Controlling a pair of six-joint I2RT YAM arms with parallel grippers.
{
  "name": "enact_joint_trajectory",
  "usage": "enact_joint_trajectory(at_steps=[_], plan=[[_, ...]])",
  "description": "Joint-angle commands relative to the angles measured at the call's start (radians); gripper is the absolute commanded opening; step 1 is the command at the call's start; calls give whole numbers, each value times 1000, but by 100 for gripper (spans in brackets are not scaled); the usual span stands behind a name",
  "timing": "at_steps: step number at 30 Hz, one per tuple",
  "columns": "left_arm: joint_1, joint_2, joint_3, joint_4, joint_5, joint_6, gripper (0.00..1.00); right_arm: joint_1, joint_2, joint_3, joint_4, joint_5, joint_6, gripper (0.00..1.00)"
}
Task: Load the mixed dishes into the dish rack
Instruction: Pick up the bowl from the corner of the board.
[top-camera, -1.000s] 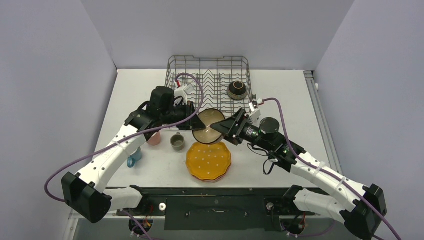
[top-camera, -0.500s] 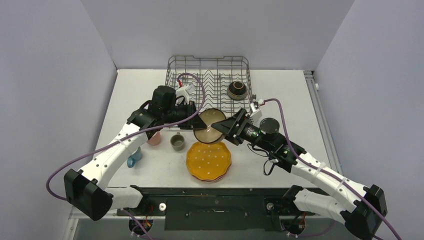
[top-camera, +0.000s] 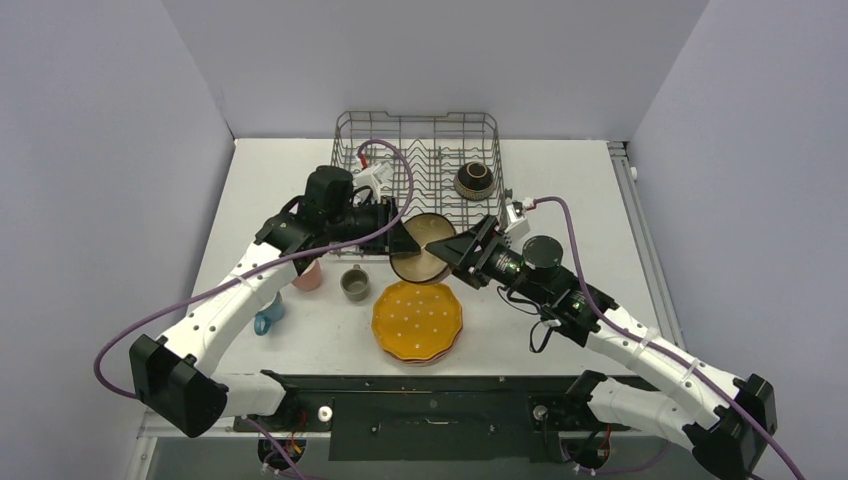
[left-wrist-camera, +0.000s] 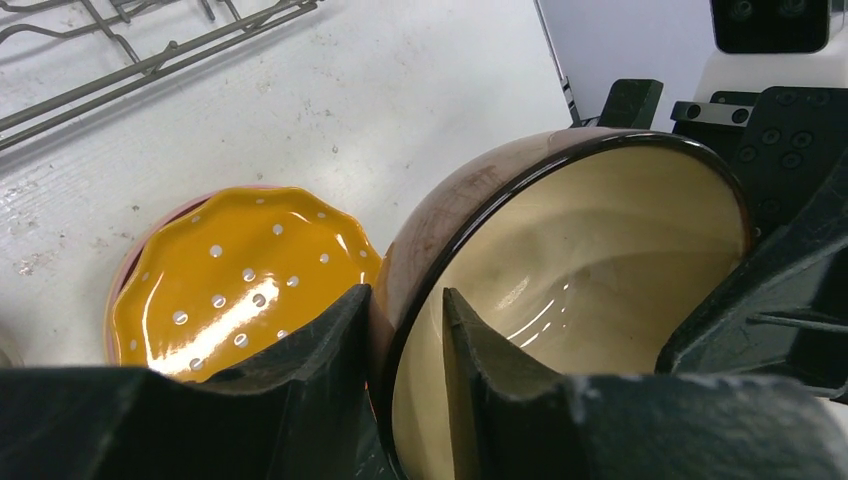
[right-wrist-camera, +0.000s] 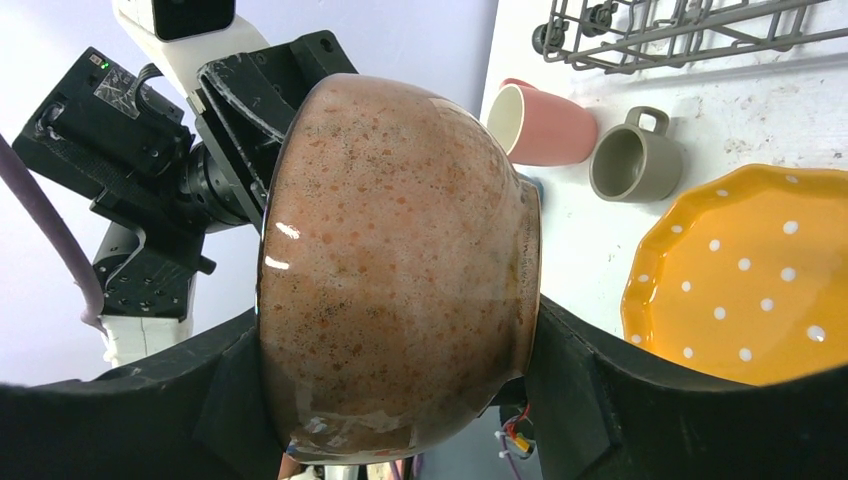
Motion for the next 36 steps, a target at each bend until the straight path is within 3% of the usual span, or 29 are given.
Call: enact_joint_trajectory(at_steps=[1,7,13,36], plan=[[-5,0,80,58,32,-11,31,8,-40,89,28,45,-30,0],[-4,1,99,35,14,-9,43,8,-39,118,-39,65,-78,0],[-4,8,126,9,-4,-2,49,8,-45,163,-141,118,-137,0],[-2,19,186,-119,-111,69,53,9,22,320,-413,405,-372,0]])
